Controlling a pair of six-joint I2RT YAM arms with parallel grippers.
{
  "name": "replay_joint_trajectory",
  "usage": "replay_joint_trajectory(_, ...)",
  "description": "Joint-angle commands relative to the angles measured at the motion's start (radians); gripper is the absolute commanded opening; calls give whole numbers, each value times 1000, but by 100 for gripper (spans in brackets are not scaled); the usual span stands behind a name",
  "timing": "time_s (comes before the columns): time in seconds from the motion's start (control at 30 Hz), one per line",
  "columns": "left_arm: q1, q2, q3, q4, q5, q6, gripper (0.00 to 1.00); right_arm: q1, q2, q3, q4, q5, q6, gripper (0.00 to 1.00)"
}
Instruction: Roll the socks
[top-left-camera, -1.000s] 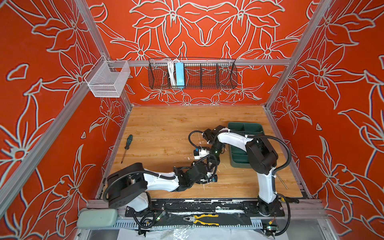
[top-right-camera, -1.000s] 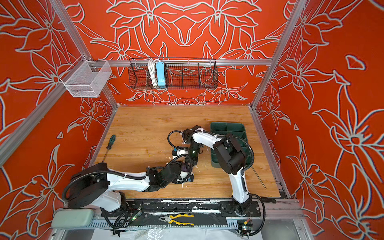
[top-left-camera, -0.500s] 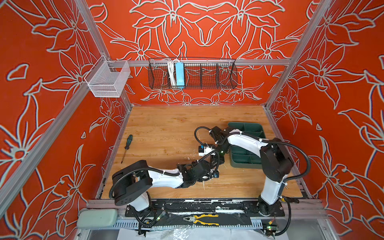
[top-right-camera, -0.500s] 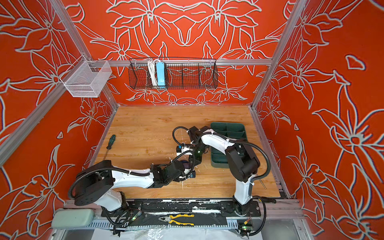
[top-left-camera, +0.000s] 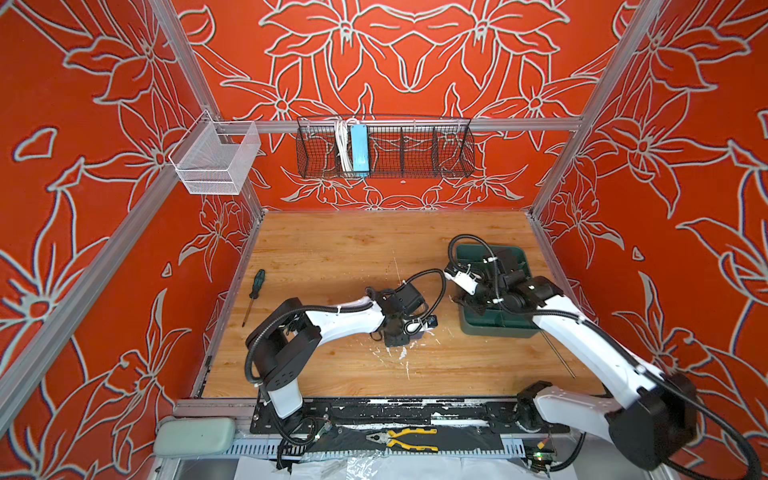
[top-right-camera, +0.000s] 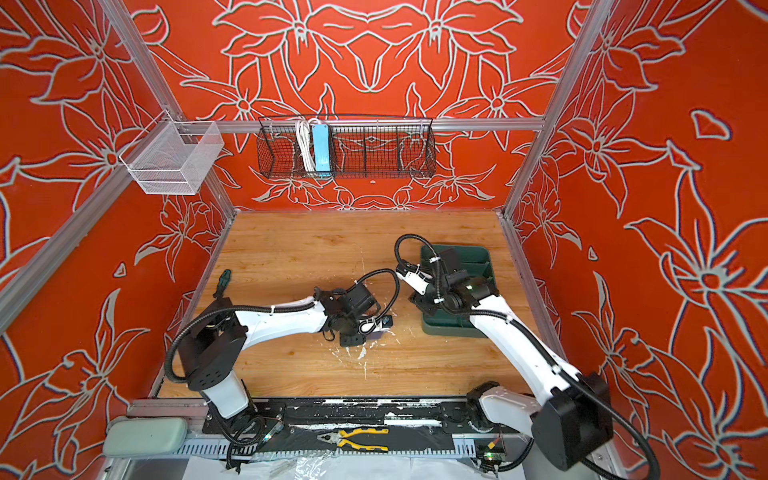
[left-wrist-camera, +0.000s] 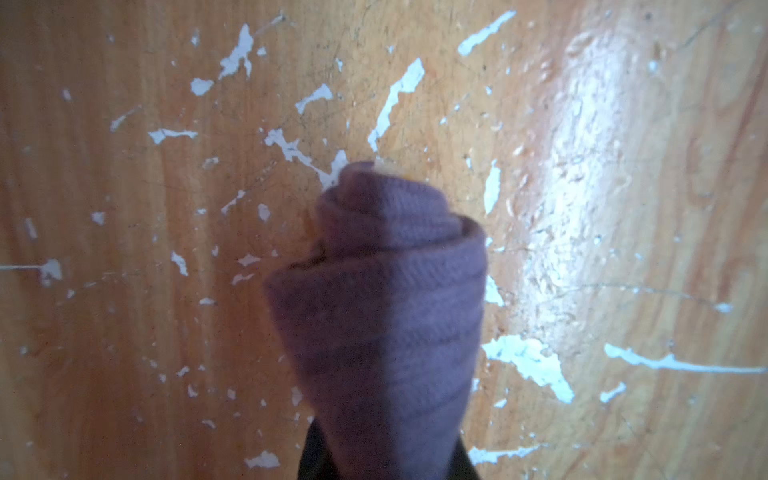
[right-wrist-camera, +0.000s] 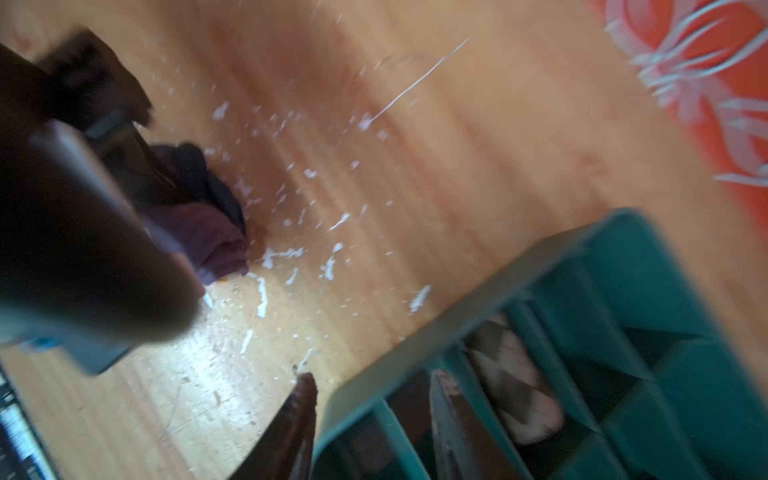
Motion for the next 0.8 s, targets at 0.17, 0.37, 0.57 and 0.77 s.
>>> replay_joint_trajectory(0.17,97,199,196,-297,316,-87,0,196,-226,-126,-10,-69,-390,57)
replay_joint_trajectory(0.37,155,297,315,-400,437,-72,0,416,-148,-230,159,212,-519,61)
replay_joint_trajectory(0.57,180,380,405,-461,484,-73,0,473,61,-253,349,261,-593,66)
replay_joint_trajectory(0.77,191,405,431,-481,503,-75,0,478,242,-236,502,290,-591,68)
